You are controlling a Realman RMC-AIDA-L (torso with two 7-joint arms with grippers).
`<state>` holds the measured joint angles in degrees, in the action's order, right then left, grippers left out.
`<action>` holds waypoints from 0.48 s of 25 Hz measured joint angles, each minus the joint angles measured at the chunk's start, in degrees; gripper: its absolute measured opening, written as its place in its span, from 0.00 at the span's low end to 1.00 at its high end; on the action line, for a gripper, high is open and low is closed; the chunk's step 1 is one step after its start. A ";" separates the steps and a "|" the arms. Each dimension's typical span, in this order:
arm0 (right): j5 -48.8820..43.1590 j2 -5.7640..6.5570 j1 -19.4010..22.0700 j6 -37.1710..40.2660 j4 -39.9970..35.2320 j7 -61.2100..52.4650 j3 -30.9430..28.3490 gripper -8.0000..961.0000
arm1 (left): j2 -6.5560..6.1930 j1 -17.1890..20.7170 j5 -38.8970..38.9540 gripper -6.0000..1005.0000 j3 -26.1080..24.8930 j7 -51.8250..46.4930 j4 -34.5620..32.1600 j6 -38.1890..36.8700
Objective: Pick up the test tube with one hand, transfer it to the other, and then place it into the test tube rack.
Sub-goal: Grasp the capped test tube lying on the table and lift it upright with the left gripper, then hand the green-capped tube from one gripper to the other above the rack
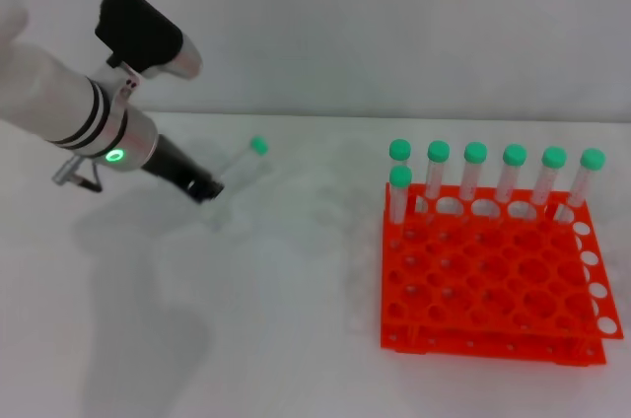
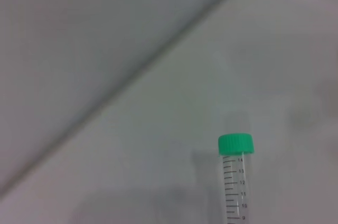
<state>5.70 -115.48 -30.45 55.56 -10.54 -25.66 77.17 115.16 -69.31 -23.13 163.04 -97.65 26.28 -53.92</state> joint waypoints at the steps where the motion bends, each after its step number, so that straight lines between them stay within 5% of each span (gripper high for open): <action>1: -0.07 0.09 -0.07 0.01 -0.47 -0.97 1.18 0.79 | -0.01 0.61 3.83 0.20 0.00 2.19 0.00 0.56; 7: -0.09 0.48 -0.12 0.26 -4.18 -6.06 7.20 0.79 | -0.02 7.26 35.95 0.20 -0.02 21.90 -0.41 -0.15; 12: -1.10 2.18 -0.85 -0.13 -7.22 -13.20 12.53 0.79 | 0.02 16.59 65.30 0.20 -0.08 41.62 -4.31 -11.56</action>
<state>4.60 -113.30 -31.29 55.43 -17.75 -38.86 89.70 115.18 -52.72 42.16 162.96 -56.03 21.97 -65.48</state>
